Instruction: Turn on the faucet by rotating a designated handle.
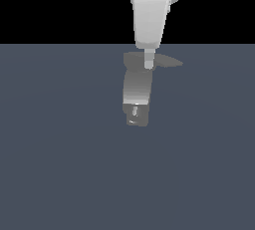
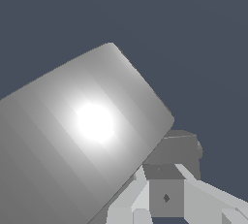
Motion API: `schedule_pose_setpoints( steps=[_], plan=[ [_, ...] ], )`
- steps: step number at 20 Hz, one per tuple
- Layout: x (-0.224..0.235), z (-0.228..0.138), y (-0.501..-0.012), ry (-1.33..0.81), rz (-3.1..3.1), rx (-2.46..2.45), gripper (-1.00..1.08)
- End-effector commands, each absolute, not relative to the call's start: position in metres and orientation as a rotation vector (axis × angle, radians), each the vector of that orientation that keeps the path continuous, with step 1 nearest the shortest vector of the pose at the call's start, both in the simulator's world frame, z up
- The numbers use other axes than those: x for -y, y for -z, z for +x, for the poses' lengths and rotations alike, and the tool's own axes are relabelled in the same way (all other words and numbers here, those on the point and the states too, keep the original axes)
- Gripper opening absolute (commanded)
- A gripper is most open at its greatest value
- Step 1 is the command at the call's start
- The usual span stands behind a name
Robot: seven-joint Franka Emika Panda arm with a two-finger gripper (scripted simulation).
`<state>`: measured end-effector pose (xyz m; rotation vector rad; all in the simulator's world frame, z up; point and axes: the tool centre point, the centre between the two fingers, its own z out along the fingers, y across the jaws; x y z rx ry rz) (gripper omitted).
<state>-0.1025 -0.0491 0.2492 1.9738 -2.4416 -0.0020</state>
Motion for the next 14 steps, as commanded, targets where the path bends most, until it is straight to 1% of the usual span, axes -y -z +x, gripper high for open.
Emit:
schedule_pose_setpoints(
  steps=[1, 14],
  plan=[
    [0.064, -0.096, -0.249, -0.001, 1.964, 2.453, -1.00],
    [0.121, -0.070, -0.249, -0.001, 1.948, 2.464, -1.00]
  ],
)
